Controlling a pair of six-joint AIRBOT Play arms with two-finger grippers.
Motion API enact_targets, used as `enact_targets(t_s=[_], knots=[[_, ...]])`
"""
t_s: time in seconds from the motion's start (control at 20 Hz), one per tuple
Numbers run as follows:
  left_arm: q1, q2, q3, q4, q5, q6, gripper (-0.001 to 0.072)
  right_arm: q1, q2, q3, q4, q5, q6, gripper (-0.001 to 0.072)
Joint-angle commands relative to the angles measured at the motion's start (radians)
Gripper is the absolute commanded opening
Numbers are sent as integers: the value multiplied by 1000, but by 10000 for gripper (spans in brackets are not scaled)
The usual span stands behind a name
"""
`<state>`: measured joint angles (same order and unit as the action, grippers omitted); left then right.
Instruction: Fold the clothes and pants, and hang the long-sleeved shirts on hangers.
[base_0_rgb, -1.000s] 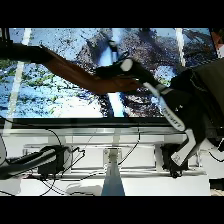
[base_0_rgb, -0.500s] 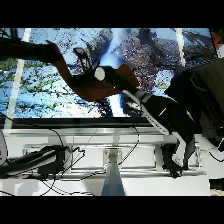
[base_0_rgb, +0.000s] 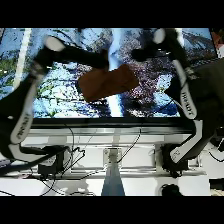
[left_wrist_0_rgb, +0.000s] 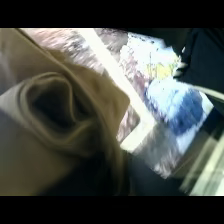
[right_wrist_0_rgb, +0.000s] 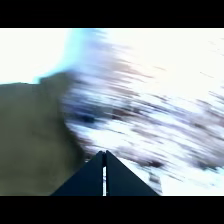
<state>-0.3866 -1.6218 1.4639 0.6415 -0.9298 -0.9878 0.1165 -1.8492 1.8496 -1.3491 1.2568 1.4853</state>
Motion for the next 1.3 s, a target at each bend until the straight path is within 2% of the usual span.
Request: enact_targets(t_s=[0.0, 0.05, 0.1, 0.15, 0.2, 0.25, 0.4, 0.55, 0.7, 0.75, 0.8, 0.9, 0.95, 1.0, 1.05, 1.15, 1.2, 1.25], knots=[[-134, -107, 0, -43, 189, 1, 710, -194, 8, -13, 46, 126, -125, 12], [-141, -110, 0, -36, 187, 1, 710, -224, 8, -30, 104, 125, -166, 20], [-139, -107, 0, -29, 185, 1, 710, -249, 7, -58, 176, 115, -194, 164], [-126, -101, 0, -12, 183, 1, 710, -265, 5, -89, 229, 110, -198, 382], [-107, -94, 0, 2, 172, 1, 710, -272, -3, -121, 276, 108, -199, 462], [-85, -86, 0, 11, 152, 1, 710, -272, -16, -152, 320, 113, -203, 472], [-10, -67, 0, 12, 55, 1, 709, -227, -79, -248, 554, 98, -242, 638], [60, -58, 0, 37, -10, 1, 697, -111, -151, -267, 708, 20, -251, 666], [116, -32, 0, 194, -60, 0, 685, 38, -175, -267, 716, -95, -248, 663], [132, -15, 0, 270, -83, 0, 656, 83, -175, -266, 706, -125, -249, 632], [144, 3, 0, 332, -109, 0, 634, 125, -174, -266, 695, -153, -249, 558], [166, 53, 0, 420, -162, 0, 632, 177, -168, -262, 661, -177, -249, 157], [175, 85, 0, 469, -183, 0, 595, 187, -163, -243, 623, -168, -248, 32], [183, 119, 0, 523, -195, 0, 568, 188, -151, -220, 572, -153, -243, 12], [189, 159, 0, 588, -203, 0, 494, 182, -128, -193, 494, -149, -216, 13], [196, 240, 0, 710, -210, 0, 198, 154, -52, -147, 325, -151, -105, 12], [198, 278, 0, 759, -210, 0, 82, 132, -5, -125, 257, -151, -59, 12], [197, 318, 0, 802, -210, 0, 15, 103, 56, -108, 198, -146, -24, 12]])
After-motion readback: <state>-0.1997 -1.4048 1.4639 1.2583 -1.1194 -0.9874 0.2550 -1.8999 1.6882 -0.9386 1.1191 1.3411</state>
